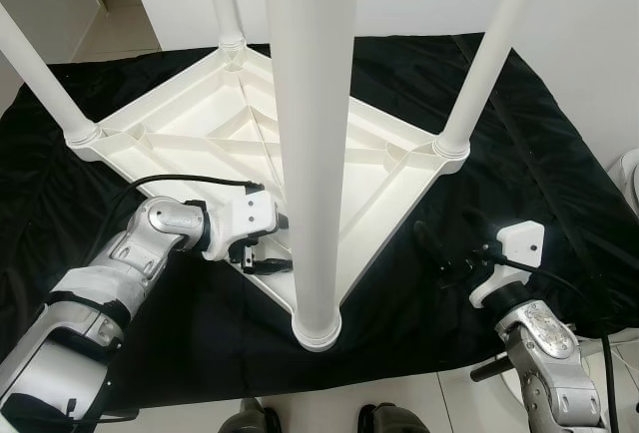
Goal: Building children table
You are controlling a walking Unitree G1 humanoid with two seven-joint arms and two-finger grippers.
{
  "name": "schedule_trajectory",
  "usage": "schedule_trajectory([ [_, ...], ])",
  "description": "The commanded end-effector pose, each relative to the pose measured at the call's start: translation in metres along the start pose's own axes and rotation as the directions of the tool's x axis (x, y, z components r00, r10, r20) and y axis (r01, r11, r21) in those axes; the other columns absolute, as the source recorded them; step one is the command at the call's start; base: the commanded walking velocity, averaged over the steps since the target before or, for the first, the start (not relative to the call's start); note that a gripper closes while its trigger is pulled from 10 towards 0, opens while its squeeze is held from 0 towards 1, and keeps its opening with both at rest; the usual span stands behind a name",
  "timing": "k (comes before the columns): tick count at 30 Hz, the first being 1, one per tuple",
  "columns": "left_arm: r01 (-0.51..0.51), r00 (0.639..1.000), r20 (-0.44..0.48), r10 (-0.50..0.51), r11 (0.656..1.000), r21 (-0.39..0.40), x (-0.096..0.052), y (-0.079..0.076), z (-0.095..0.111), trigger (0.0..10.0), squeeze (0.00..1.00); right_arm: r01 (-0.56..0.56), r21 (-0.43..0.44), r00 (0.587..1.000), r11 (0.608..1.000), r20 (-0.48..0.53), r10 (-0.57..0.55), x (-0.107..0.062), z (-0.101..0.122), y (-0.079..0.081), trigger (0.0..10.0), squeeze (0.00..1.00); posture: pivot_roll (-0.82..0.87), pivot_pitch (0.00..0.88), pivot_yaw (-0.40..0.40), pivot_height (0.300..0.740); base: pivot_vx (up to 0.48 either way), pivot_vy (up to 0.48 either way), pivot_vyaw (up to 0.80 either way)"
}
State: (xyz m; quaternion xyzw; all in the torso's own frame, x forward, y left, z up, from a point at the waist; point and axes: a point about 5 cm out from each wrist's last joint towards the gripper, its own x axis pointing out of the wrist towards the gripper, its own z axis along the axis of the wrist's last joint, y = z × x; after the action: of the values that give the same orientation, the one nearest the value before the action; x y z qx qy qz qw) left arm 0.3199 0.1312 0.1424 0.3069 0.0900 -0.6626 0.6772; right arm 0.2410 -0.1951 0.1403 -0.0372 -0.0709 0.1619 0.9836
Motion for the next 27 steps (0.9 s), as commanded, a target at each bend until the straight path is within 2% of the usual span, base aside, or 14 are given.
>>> schedule_trajectory([
  [1, 0.097, 0.995, -0.025, -0.098, 0.995, -0.037, 0.002, -0.011, -0.01, 1.6, 0.0, -0.011, -0.005, 1.0, 1.0, -0.009, 0.011, -0.001, 0.0, 0.003, 10.0, 0.0, -0.16, 0.119, 0.108, 0.74, 0.0, 0.0, 0.0],
  [2, 0.1, 0.995, -0.023, -0.101, 0.994, -0.039, 0.002, -0.011, -0.01, 1.1, 0.0, -0.011, -0.005, 1.0, 1.0, -0.009, 0.011, -0.001, 0.0, 0.003, 10.0, 0.0, -0.16, 0.119, 0.108, 0.74, 0.0, 0.0, 0.0],
  [4, 0.1, 0.995, -0.023, -0.101, 0.994, -0.039, 0.002, -0.011, -0.01, 1.1, 0.0, -0.011, -0.005, 1.0, 1.0, -0.009, 0.011, -0.001, 0.0, 0.003, 10.0, 0.0, -0.16, 0.119, 0.108, 0.74, 0.0, 0.0, 0.0],
  [5, 0.102, 0.994, -0.021, -0.103, 0.994, -0.039, 0.002, -0.011, -0.01, 0.0, 0.0, -0.011, -0.007, 1.0, 1.0, -0.01, 0.011, -0.002, 0.0, 0.003, 10.0, 0.0, -0.16, 0.12, 0.109, 0.74, 0.0, 0.0, 0.0],
  [18, 0.074, 0.997, 0.014, -0.073, 0.996, -0.04, 0.004, -0.007, -0.005, 0.0, 0.0, -0.004, -0.011, 1.0, 1.0, -0.008, 0.004, -0.002, 0.0, 0.002, 10.0, 0.0, -0.15, 0.122, 0.115, 0.74, 0.0, 0.0, 0.0],
  [20, 0.048, 0.998, 0.035, -0.046, 0.998, -0.044, 0.006, -0.006, -0.003, 0.1, 0.0, 0.015, -0.009, 1.0, 1.0, -0.001, -0.015, -0.002, 0.0, 0.0, 10.0, 0.0, -0.15, 0.123, 0.115, 0.74, 0.0, 0.0, 0.0],
  [21, 0.01, 0.998, 0.056, -0.007, 0.999, -0.045, 0.008, -0.003, 0.0, 0.5, 0.0, 0.041, -0.007, 0.999, 0.999, 0.007, -0.041, -0.002, 0.001, -0.002, 10.0, 0.0, -0.15, 0.124, 0.114, 0.74, 0.0, 0.0, 0.0],
  [22, 0.01, 0.998, 0.056, -0.007, 0.999, -0.045, 0.008, -0.003, 0.0, 0.5, 0.0, 0.041, -0.007, 0.999, 0.999, 0.007, -0.041, -0.002, 0.001, -0.002, 10.0, 0.0, -0.15, 0.124, 0.114, 0.74, 0.0, 0.0, 0.0],
  [23, -0.056, 0.995, 0.075, 0.059, 0.997, -0.049, 0.011, 0.002, 0.002, 0.2, 0.0, 0.073, -0.005, 0.997, 0.997, 0.018, -0.073, -0.001, 0.003, -0.006, 10.0, 0.0, -0.16, 0.124, 0.113, 0.74, 0.0, 0.0, 0.0],
  [24, -0.056, 0.995, 0.075, 0.059, 0.997, -0.049, 0.011, 0.002, 0.002, 0.2, 0.0, 0.073, -0.005, 0.997, 0.997, 0.018, -0.073, -0.001, 0.003, -0.006, 10.0, 0.0, -0.16, 0.124, 0.113, 0.74, 0.0, 0.0, 0.0],
  [25, -0.117, 0.988, 0.099, 0.123, 0.991, -0.068, 0.015, 0.007, 0.005, 0.2, 0.0, 0.092, -0.002, 0.995, 0.996, 0.025, -0.092, 0.0, 0.003, -0.008, 10.0, 0.0, -0.15, 0.126, 0.111, 0.74, 0.0, 0.0, 0.0],
  [27, -0.117, 0.988, 0.099, 0.123, 0.991, -0.068, 0.015, 0.007, 0.005, 0.2, 0.0, 0.092, -0.002, 0.995, 0.996, 0.025, -0.092, 0.0, 0.003, -0.008, 10.0, 0.0, -0.15, 0.126, 0.111, 0.74, 0.0, 0.0, 0.0],
])
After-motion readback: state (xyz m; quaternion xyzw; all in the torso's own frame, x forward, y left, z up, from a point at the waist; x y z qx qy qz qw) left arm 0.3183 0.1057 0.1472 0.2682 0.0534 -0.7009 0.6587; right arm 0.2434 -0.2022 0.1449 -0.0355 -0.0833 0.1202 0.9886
